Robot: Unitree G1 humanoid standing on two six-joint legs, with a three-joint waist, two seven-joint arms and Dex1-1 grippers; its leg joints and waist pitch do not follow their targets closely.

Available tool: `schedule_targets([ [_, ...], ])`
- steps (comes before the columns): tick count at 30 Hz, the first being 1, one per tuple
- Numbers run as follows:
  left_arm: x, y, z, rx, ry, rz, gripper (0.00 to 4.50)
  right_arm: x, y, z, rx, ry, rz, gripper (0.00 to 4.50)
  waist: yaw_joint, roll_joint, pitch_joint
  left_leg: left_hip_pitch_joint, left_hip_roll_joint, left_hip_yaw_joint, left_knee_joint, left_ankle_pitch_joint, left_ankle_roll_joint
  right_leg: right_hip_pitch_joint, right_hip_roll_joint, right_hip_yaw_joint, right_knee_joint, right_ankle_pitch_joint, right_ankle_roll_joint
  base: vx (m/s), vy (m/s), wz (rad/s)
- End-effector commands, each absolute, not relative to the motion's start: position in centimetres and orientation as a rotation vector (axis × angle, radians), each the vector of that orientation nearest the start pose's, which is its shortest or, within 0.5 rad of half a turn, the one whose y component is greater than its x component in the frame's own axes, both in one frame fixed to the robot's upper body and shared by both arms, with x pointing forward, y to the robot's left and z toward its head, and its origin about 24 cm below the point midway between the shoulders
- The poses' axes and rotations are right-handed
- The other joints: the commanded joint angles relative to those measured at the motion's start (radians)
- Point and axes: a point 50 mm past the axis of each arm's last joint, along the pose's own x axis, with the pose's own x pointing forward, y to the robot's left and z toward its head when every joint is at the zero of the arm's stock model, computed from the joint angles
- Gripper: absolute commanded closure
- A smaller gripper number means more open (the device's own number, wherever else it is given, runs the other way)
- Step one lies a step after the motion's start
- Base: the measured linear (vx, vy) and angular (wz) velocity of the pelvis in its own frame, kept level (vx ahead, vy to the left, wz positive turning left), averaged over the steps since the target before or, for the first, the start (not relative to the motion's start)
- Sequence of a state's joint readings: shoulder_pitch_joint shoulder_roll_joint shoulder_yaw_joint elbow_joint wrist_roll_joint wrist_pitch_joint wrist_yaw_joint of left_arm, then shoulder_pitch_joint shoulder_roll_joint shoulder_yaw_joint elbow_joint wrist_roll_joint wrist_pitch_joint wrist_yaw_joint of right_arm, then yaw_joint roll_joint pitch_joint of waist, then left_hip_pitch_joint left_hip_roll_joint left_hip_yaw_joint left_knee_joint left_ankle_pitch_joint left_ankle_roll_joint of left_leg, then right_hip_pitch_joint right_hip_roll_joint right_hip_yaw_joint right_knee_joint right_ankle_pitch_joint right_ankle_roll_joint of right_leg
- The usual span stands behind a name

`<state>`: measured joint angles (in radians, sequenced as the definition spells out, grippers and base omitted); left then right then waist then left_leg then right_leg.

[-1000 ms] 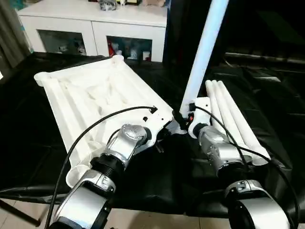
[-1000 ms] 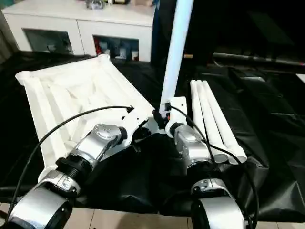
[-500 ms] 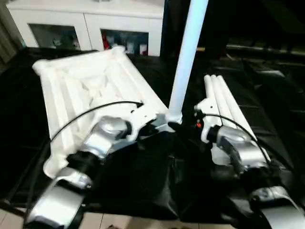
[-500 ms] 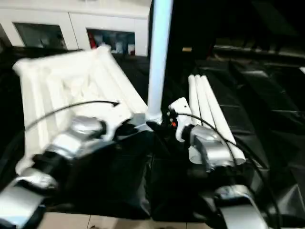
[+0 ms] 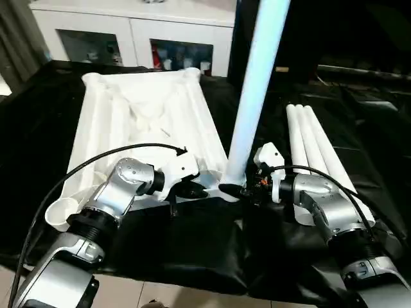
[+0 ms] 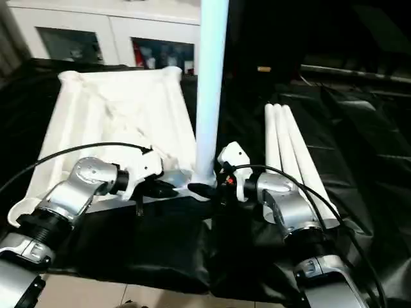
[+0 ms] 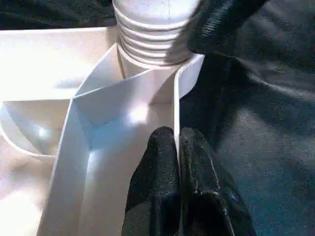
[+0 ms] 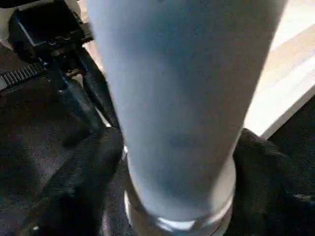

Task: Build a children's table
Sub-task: Rotate leg to tighten

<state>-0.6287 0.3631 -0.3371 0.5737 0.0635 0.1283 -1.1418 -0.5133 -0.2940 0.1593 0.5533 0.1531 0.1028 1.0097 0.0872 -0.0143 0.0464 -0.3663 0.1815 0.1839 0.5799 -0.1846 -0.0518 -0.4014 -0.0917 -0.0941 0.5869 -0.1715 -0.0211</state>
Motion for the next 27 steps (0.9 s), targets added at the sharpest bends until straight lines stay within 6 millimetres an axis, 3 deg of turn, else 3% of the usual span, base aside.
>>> schedule_targets([
  [1,31.8,11.7,5.1,0.506,0.471,-1.331,4.5,31.4,-12.4,4.9,-0.121,0.274,1.163,1.35,-0.004,0.0,-0.062,0.016,0.059,-0.015,-0.069,-0.192,0.032,0.052,-0.07,0.059,-0.053,-0.159,-0.231,0.0,0.0,0.0],
  [3,31.8,11.7,5.1,0.504,0.472,-1.332,4.5,31.3,-12.4,4.9,-0.12,0.279,1.171,1.43,-0.002,-0.001,-0.064,0.013,0.057,-0.014,-0.066,-0.154,0.049,0.054,-0.07,0.059,-0.048,-0.112,-0.241,0.0,0.0,0.0],
  [6,31.8,11.7,5.1,0.504,0.474,-1.33,4.5,31.2,-12.4,4.7,-0.127,0.285,1.174,1.62,0.0,-0.003,-0.063,0.012,0.056,-0.013,-0.064,-0.15,0.057,0.055,-0.071,0.058,-0.048,-0.125,-0.24,0.0,0.0,0.0],
  [13,31.9,11.7,5.0,0.502,0.477,-1.321,4.5,31.1,-12.5,4.2,-0.122,0.306,1.154,1.78,-0.001,-0.003,-0.061,0.012,0.057,-0.015,-0.066,-0.182,0.041,0.053,-0.071,0.058,-0.053,-0.186,-0.224,0.0,0.0,0.0],
  [16,32.2,11.5,4.9,0.463,0.476,-1.265,4.5,31.5,-12.9,2.7,-0.058,0.359,1.014,1.79,-0.004,-0.003,-0.06,0.012,0.057,-0.015,-0.066,-0.193,0.034,0.051,-0.072,0.059,-0.056,-0.204,-0.223,0.0,0.0,0.0],
  [20,32.7,11.0,4.8,0.427,0.466,-1.201,4.5,31.7,-13.1,1.7,-0.004,0.388,0.894,1.8,-0.009,-0.003,-0.054,0.016,0.056,-0.018,-0.071,-0.266,0.007,0.045,-0.072,0.058,-0.068,-0.317,-0.194,0.0,0.0,0.0],
  [23,33.8,8.9,4.5,0.358,0.457,-1.043,4.5,32.2,-12.8,-0.2,0.102,0.446,0.619,1.81,-0.021,-0.004,-0.045,0.026,0.054,-0.029,-0.078,-0.38,-0.033,0.039,-0.075,0.052,-0.089,-0.494,-0.143,0.0,0.0,0.0],
  [25,33.9,8.7,4.4,0.355,0.457,-1.017,4.5,32.3,-12.7,-0.3,0.106,0.449,0.591,1.81,-0.031,-0.005,-0.042,0.034,0.05,-0.032,-0.076,-0.426,-0.037,0.033,-0.076,0.047,-0.102,-0.571,-0.113,0.0,0.0,0.0],
  [27,34.5,7.0,4.2,0.327,0.463,-0.873,4.5,32.7,-12.1,-0.8,0.124,0.47,0.429,1.81,-0.041,0.002,-0.042,0.04,0.05,-0.032,-0.077,-0.446,-0.034,0.026,-0.072,0.046,-0.112,-0.585,-0.1,0.0,0.0,0.0],
])
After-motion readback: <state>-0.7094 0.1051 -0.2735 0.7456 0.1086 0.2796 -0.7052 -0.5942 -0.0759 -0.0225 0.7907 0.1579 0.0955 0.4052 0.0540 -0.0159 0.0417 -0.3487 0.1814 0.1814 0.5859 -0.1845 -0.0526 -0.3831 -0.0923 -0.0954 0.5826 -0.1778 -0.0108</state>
